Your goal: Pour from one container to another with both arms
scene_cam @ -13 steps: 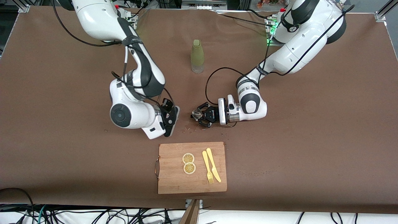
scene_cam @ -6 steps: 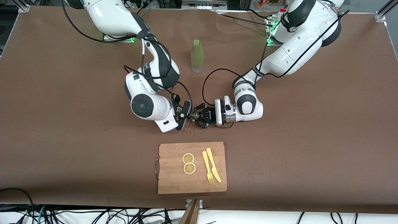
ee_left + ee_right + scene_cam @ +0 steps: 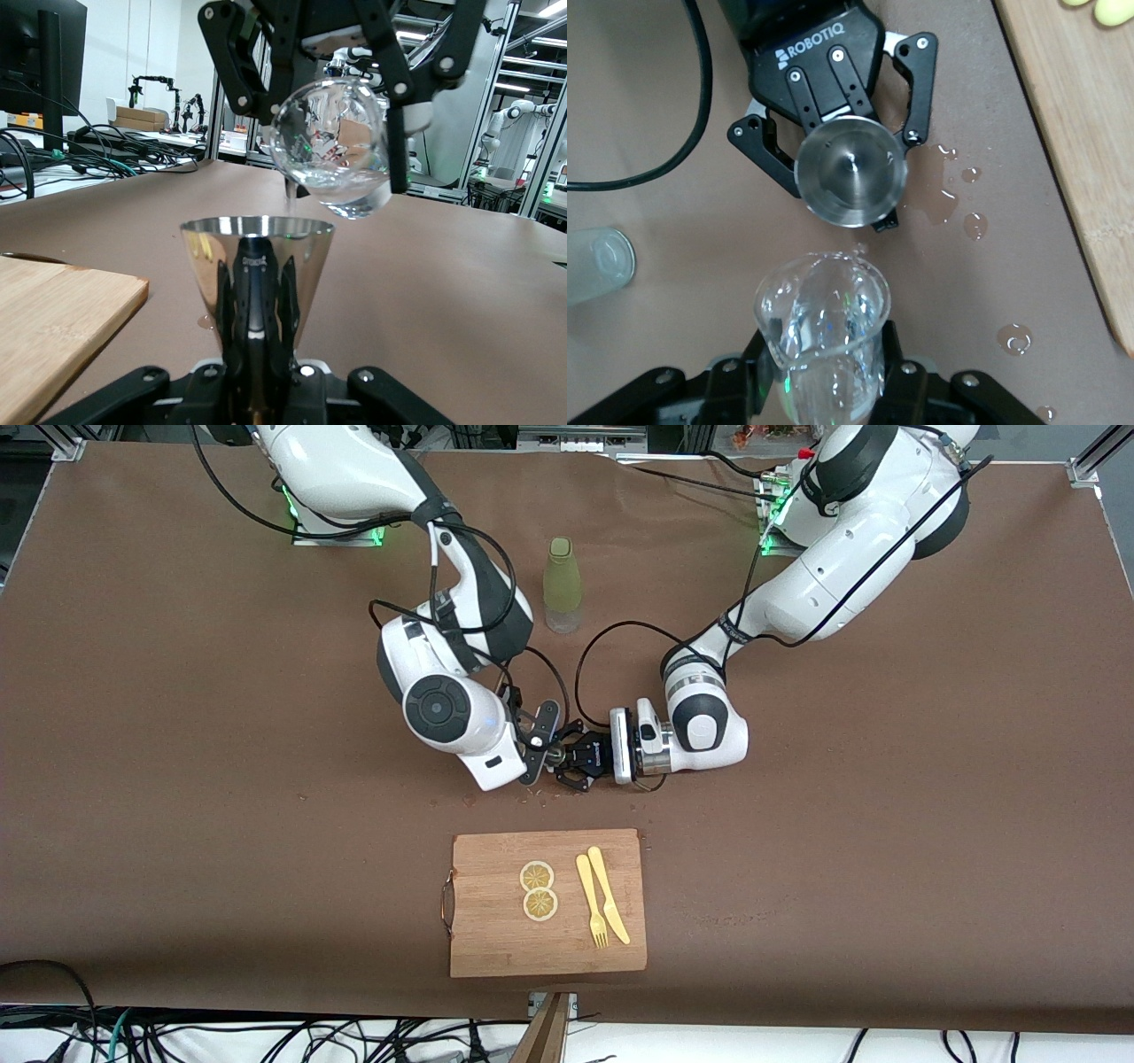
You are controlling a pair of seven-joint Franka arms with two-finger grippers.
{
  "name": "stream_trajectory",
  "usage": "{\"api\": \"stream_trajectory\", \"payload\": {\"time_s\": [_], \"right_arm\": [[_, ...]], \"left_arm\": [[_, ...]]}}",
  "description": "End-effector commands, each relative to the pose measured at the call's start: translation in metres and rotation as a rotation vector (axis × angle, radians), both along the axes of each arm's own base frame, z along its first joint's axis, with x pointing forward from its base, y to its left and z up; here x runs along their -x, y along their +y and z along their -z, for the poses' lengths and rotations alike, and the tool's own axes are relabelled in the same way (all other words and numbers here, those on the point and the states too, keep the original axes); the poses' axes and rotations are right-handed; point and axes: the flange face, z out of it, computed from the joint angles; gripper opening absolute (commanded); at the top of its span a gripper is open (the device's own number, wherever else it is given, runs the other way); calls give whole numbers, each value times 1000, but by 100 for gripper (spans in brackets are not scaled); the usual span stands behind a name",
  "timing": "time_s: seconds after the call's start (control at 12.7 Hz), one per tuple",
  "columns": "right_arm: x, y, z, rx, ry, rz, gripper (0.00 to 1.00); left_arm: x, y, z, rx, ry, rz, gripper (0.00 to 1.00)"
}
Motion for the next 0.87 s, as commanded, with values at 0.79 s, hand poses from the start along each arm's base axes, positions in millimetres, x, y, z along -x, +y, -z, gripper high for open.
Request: {"api": "stream_trajectory", "payload": {"time_s": [0.79], "right_arm": [[5,24,-11,73,-82,26,30]], "left_arm": [[-5,-13,8,19,-31,-27,0]]}}
